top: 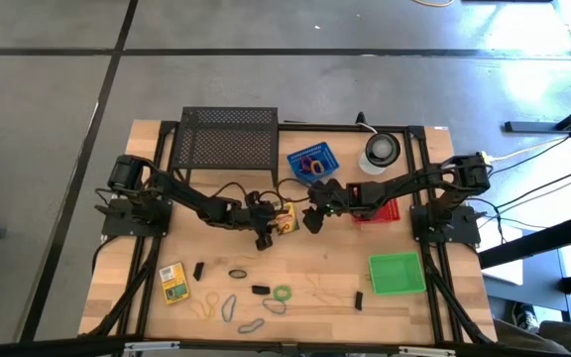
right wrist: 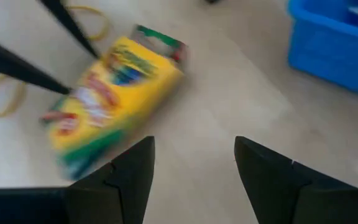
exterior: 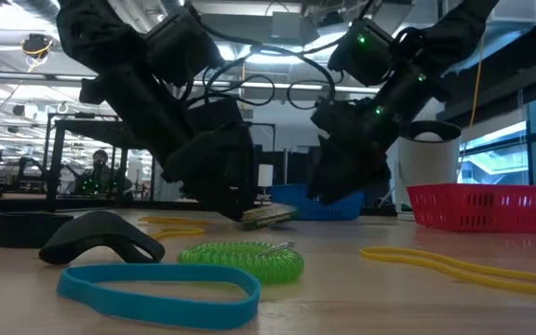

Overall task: Pick & Place Office Desk Supplies
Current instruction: Put the crayon box into the green bin

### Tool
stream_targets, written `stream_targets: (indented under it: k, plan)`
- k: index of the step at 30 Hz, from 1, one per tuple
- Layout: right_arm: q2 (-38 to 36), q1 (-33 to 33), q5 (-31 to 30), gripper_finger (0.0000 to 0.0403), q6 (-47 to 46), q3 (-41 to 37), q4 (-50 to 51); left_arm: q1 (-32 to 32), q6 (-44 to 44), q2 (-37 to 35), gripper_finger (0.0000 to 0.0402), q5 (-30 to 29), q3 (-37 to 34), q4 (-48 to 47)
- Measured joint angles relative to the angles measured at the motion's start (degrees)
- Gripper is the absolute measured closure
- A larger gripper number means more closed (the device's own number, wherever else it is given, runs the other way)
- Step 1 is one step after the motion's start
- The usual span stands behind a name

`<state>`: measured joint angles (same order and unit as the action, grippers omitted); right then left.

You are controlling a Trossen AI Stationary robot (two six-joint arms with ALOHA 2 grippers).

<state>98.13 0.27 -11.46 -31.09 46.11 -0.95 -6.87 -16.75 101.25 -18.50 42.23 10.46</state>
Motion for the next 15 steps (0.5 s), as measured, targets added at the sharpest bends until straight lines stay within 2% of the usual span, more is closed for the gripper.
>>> stream_targets:
  k: [9, 15]
  plan:
    - [2.35, 1.41, -1.51, 0.0179, 1.51, 0.02, -0.62, -0.10, 2.60, -1.96, 0.0233, 0.44, -0.17, -1.53]
    - [5.81, 1.66, 0.34, 0.0179, -0.48, 0.11, -4.07, 0.25, 2.60, -1.96, 0.0233, 0.24, -0.17, -1.71]
